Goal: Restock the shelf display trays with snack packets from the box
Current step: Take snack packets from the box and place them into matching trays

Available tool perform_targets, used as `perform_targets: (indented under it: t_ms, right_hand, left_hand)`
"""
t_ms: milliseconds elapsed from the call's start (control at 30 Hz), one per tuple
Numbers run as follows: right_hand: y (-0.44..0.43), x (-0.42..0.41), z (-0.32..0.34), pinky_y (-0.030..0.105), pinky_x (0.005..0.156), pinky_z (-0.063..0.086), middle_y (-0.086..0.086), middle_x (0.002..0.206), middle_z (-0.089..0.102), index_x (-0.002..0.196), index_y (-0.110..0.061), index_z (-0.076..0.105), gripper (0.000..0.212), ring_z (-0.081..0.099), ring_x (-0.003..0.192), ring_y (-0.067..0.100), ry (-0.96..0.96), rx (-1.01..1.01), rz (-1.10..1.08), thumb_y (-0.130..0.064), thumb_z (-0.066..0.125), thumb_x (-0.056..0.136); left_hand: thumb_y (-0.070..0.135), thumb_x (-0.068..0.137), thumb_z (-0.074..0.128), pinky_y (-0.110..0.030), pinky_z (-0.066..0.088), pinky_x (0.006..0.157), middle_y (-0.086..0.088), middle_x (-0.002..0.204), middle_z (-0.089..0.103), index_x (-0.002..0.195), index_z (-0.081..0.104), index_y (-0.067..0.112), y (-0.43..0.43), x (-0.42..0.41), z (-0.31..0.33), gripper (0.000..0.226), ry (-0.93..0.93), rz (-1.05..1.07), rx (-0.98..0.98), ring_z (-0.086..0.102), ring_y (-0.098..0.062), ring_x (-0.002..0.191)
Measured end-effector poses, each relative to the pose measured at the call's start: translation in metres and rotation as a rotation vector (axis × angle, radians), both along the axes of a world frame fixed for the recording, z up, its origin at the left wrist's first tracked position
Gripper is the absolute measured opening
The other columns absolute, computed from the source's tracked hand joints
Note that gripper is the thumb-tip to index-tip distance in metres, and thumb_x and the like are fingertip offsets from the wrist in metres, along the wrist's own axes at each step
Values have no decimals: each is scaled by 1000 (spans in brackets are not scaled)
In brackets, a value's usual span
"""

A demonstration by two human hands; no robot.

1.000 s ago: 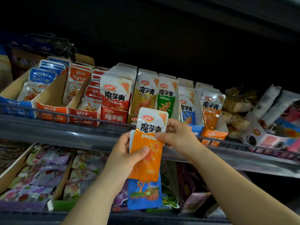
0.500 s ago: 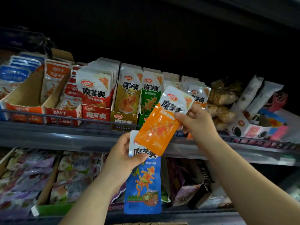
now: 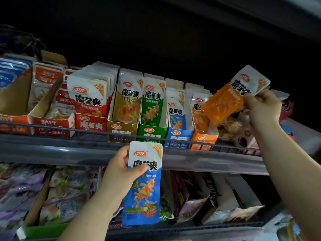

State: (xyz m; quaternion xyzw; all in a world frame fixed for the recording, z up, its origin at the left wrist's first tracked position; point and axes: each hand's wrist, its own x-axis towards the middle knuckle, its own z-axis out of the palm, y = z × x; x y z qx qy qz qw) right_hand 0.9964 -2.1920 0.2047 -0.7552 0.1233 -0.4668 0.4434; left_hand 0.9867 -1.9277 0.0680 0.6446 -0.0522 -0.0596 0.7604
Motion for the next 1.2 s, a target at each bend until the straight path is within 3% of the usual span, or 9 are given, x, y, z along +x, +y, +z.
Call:
perform_targets:
  t_ms: [100, 200, 300, 467, 633, 767, 900, 1133, 1200]
  right_hand:
    - [-4, 8, -9, 25, 54, 42, -3, 65, 55, 69, -19, 51, 23, 52, 49, -3, 122, -63, -6, -11, 54, 90]
    - [1, 15, -19, 27, 63, 45, 8, 87, 59, 94, -7, 60, 8, 55, 68, 13, 204, -74, 55, -10, 53, 90]
    - [7, 22, -27, 26, 72, 43, 9, 100, 59, 113, -1, 57, 24, 55, 87, 18, 300, -80, 69, -8, 51, 91]
    - [15, 31, -35, 27, 78, 42, 15, 124, 57, 123, -3, 53, 31, 56, 111, 27, 403, -48, 88, -7, 47, 93]
    - [12, 42, -33, 15, 61, 44, 16, 123, 58, 121, -3, 55, 30, 56, 103, 24, 394, -86, 61, -3, 45, 93]
    - [9, 54, -38, 29, 81, 44, 16, 127, 56, 120, -4, 55, 28, 55, 113, 28, 391, -100, 87, -6, 45, 94]
    - [7, 61, -44, 20, 73, 43, 13, 118, 60, 121, -5, 51, 31, 55, 101, 20, 340, -123, 48, -3, 49, 90]
    - [2, 59, -51, 33, 91, 41, 15, 130, 49, 131, -9, 40, 49, 49, 117, 30, 300, -191, -52, -10, 57, 85]
    - [5, 49, -47, 32, 89, 39, 14, 134, 43, 131, -7, 39, 48, 47, 117, 29, 242, -194, -126, -9, 55, 87]
  left_hand:
    - [-8, 75, 64, -40, 52, 76, 4, 85, 68, 87, 53, 27, 1, 2, 0, 39, -5, 23, -7, 65, -20, 84]
    - [-9, 75, 64, -36, 52, 72, 10, 77, 69, 86, 53, 28, 2, 4, 0, 40, -6, 40, -14, 65, -17, 81]
    - [-9, 75, 64, -38, 52, 74, 14, 66, 70, 86, 53, 27, 3, 6, -1, 39, -5, 42, -10, 65, -17, 80]
    - [-8, 76, 63, -38, 52, 72, 16, 66, 70, 86, 53, 27, 6, 8, -1, 39, -2, 55, -18, 66, -17, 78]
    - [-8, 76, 63, -39, 52, 73, 16, 65, 70, 86, 53, 26, 5, 9, -1, 36, 0, 46, -15, 66, -17, 78]
    - [-9, 76, 63, -37, 52, 70, 16, 66, 70, 86, 53, 26, 5, 10, -1, 37, -4, 55, -16, 66, -14, 74]
    - [-9, 76, 63, -32, 50, 64, 17, 65, 70, 85, 53, 27, 7, 13, -2, 38, -22, 65, -16, 66, -7, 64]
    - [-8, 76, 63, -35, 50, 68, 11, 71, 72, 85, 54, 27, 8, 14, -2, 37, -24, 78, -40, 66, -13, 73]
    - [-8, 76, 62, -33, 50, 67, 11, 69, 72, 86, 55, 25, 7, 11, -2, 36, -31, 72, -51, 67, -11, 68]
